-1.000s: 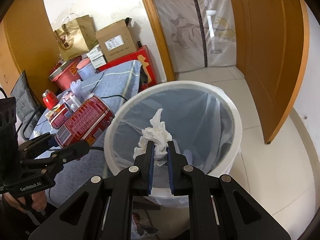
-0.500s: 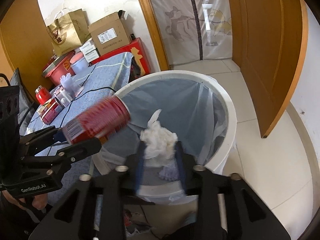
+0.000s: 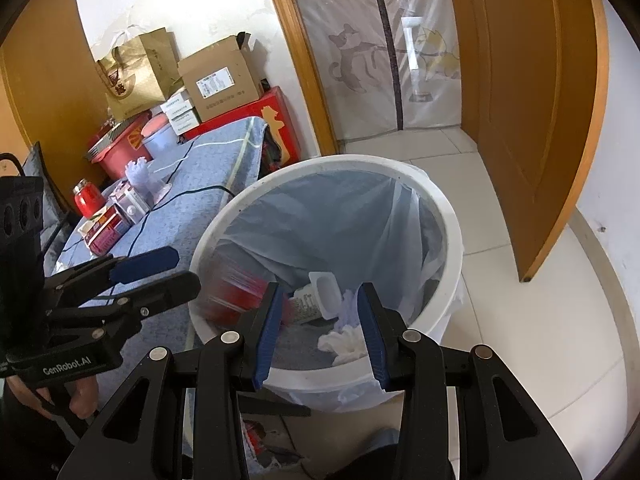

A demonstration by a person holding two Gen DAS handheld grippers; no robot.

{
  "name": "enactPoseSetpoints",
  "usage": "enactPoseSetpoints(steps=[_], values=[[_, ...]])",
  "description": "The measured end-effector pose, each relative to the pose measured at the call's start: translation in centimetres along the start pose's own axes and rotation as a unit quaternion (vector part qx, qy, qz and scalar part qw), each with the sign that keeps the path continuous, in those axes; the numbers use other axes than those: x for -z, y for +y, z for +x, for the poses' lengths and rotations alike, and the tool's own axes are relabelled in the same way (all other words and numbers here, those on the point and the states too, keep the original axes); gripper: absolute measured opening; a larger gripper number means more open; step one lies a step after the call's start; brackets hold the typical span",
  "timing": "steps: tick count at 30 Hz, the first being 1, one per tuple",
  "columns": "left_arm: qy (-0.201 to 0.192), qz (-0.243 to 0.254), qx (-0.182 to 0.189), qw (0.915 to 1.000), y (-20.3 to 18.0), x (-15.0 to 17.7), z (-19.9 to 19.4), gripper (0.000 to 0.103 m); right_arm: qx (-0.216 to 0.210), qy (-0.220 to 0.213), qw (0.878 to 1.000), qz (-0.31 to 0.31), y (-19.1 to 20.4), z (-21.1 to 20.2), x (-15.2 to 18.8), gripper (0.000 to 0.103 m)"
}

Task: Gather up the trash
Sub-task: 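Carry the can and tissue over the wastebasket and open both grippers, then move both tools back to the table and grasp the clear plastic cup with the left gripper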

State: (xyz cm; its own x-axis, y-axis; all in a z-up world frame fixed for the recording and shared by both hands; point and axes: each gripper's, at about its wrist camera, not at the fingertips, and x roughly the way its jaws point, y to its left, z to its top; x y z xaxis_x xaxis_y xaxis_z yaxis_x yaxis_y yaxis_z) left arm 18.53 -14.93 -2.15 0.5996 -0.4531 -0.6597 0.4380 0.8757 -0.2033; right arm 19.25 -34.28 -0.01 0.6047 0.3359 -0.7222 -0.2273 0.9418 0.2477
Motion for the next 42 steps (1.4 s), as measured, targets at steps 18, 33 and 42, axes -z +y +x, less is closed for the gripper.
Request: enactPoseSetpoints(steps=[18,33,42], values=[[-0.041,-0.050,-0.033,0.9974,2.1,2.2,-6.1,0.053,-0.039,-0.026,0.998,-0.037,4.2,-2.2,0.2,0.040],[-0.078,-0.101,-0.101,0.9867,6.4,5.9,-12.7,0.053,-0.103,-0.025,0.991,-0.085,11.1,-1.6,1.0,0.040],[-0.090,-0.131,-0.158,0.9745,9.9,7.9,-15.5,0.053,-0.140,-0.005,0.984,-0.115,14.4,0.0,1.1,0.040]])
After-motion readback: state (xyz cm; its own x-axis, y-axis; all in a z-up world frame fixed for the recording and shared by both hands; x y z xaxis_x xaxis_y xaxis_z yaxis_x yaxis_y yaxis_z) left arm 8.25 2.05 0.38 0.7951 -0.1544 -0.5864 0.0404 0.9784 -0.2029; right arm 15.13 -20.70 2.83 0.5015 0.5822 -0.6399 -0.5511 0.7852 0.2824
